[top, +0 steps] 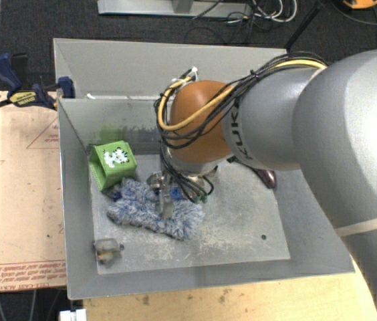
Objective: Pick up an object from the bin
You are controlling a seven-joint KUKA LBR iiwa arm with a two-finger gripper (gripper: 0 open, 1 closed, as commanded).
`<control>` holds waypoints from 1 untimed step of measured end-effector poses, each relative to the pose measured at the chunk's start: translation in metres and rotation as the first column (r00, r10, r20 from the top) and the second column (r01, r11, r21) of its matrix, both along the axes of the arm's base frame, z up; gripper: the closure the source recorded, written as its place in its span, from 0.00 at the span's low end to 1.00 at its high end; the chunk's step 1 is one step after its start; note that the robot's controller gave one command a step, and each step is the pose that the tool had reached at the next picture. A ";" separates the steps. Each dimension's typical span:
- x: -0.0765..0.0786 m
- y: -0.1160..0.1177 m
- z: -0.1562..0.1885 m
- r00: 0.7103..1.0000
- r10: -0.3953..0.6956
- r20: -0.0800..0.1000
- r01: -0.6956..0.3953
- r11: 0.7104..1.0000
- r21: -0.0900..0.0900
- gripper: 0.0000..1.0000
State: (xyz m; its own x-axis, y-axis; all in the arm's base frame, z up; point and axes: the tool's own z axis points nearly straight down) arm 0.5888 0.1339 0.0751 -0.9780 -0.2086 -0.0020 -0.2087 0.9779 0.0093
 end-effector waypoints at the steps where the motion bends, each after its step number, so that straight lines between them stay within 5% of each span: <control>1: 0.000 0.000 0.000 1.000 0.000 0.000 0.000 1.000 0.000 1.00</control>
Offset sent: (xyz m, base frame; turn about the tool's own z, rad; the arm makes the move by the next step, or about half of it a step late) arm -0.0001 0.0000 0.0413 0.0000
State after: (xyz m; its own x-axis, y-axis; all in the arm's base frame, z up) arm 0.5888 0.1339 0.0751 -0.9780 -0.2085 -0.0020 -0.2086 0.9780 0.0093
